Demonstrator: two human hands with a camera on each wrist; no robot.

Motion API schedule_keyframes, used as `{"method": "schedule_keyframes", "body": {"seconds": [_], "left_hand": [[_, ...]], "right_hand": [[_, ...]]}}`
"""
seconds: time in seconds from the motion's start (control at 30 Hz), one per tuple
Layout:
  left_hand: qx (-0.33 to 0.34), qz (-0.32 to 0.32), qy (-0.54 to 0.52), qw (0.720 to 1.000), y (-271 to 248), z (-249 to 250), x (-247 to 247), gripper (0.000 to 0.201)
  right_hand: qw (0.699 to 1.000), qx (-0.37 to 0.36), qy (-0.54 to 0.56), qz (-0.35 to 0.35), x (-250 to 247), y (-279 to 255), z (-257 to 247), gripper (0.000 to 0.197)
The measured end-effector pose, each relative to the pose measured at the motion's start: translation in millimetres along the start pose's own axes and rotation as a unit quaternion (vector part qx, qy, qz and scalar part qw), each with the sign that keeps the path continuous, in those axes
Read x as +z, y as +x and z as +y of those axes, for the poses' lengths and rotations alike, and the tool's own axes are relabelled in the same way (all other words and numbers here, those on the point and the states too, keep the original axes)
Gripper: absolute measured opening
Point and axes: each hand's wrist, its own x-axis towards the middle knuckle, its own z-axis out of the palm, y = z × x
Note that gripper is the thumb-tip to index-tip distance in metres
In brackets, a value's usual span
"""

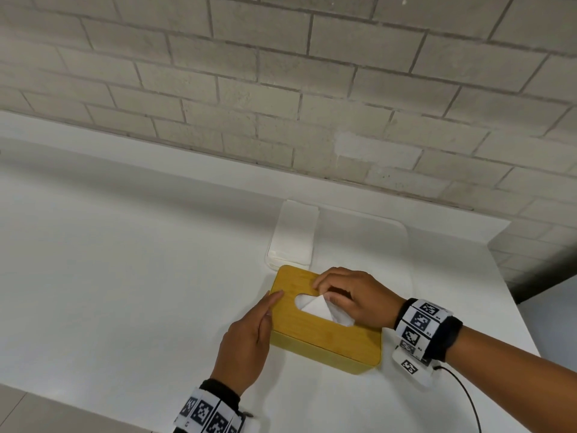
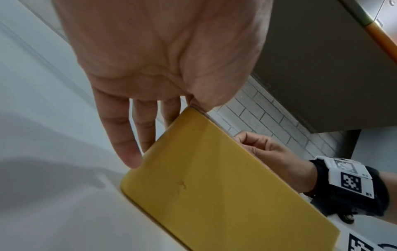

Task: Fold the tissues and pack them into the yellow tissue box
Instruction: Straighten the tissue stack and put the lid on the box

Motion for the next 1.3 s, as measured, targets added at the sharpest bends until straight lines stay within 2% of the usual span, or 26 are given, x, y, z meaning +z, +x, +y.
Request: {"method": "schedule_keyframes", "body": {"seconds": [0.13, 0.3, 0.47, 0.63, 0.73, 0.8, 0.87, 0.97, 1.07, 1.13, 1.2, 1.3], "left_hand": [[-0.001, -0.004, 0.006, 1.0, -1, 2, 0, 0.047], [-0.003, -0.006, 0.01, 1.0, 0, -1, 1, 0.046], [0.002, -0.036, 0.008, 0.999, -9, 1, 3, 0.044], [0.015, -0.044, 0.01, 0.999, -19, 12, 15, 0.043], [0.011, -0.062, 0.011, 0.998, -25, 17, 24, 0.04], [0.016, -0.086, 0.015, 0.996, -28, 26, 34, 0.044], [0.022, -0.111, 0.017, 0.993, -29, 33, 44, 0.05], [0.047, -0.153, 0.023, 0.987, -26, 49, 69, 0.059], [0.078, -0.199, 0.053, 0.975, -25, 69, 100, 0.073], [0.102, -0.22, 0.079, 0.967, -22, 83, 123, 0.073], [0.126, -0.229, 0.1, 0.96, -18, 97, 144, 0.072], [0.152, -0.256, 0.135, 0.945, -9, 125, 171, 0.069]], "right_hand": [[0.999, 0.04, 0.003, -0.001, 1, -1, -9, 0.013], [0.995, 0.076, 0.055, 0.033, 5, -9, -18, 0.013], [0.988, 0.104, 0.095, 0.07, 11, -23, -21, 0.013], [0.966, 0.133, 0.157, 0.158, 11, -53, -26, 0.013], [0.93, 0.159, 0.185, 0.273, 4, -83, -36, 0.008], [0.914, 0.172, 0.154, 0.335, 0, -111, -46, 0.011], [0.915, 0.173, 0.097, 0.352, 4, -138, -57, 0.022], [0.923, 0.152, 0.009, 0.355, 20, -179, -62, 0.016], [0.924, 0.176, -0.068, 0.332, 42, -216, -49, 0.005], [0.918, 0.215, -0.122, 0.31, 56, -241, -36, 0.019], [0.904, 0.25, -0.165, 0.305, 64, -261, -28, 0.032], [0.862, 0.308, -0.173, 0.363, 60, -283, -23, 0.042]]}}
